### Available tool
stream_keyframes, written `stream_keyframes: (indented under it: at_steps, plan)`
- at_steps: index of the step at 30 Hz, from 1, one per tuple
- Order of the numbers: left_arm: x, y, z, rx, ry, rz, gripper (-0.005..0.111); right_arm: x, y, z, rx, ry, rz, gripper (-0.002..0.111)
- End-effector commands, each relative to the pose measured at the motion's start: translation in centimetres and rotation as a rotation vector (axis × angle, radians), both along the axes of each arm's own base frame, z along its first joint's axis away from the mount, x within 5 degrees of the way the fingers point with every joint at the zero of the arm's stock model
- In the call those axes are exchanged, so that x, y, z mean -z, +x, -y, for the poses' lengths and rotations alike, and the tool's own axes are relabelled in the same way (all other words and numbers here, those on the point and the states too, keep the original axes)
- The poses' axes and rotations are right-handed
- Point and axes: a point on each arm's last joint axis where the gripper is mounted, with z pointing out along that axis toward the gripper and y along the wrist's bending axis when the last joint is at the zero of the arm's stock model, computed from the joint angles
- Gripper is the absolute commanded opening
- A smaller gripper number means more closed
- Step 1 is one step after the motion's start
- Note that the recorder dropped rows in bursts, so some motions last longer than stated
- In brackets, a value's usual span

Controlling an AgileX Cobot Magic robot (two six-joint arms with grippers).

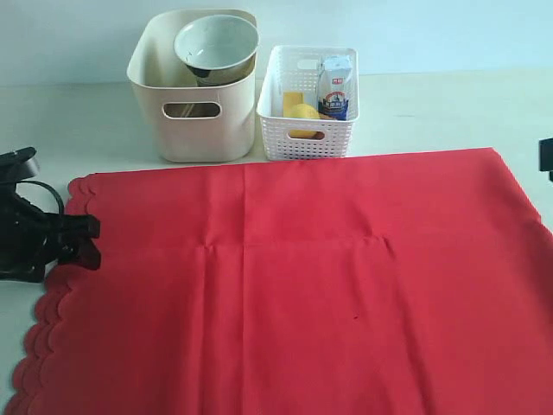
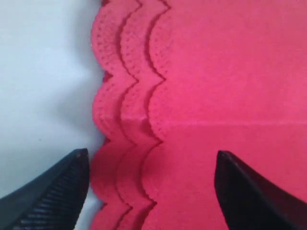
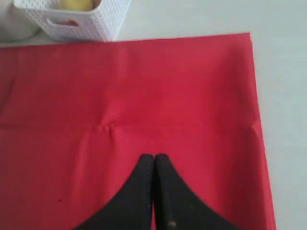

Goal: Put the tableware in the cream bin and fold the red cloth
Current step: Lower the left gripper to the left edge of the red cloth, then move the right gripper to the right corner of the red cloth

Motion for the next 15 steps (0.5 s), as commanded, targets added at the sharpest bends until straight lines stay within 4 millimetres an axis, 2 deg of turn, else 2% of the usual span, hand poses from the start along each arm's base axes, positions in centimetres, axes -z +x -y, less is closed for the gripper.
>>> stream_keyframes:
  at_steps: [1,5,10,15]
  plan:
    - [-0.3,0.3,0.2,0.022,-0.017,0.003,0.071,1.8,4.2,-0.2,-0.047,-0.056,-0.140,0.000]
    - [-0.3,0.3,0.2,0.030,-0.016,0.005,0.071,3.8,7.3,-0.3,-0.053,-0.079,-0.225,0.000]
    - [-0.3,0.3,-0.5,0.007,-0.022,-0.011,0.070,5.1,9.6,-0.5,-0.057,-0.094,-0.265,0.000]
    - [-0.3,0.1,-0.4,0.013,-0.029,-0.028,0.070,6.0,10.3,-0.5,-0.051,-0.096,-0.268,0.000]
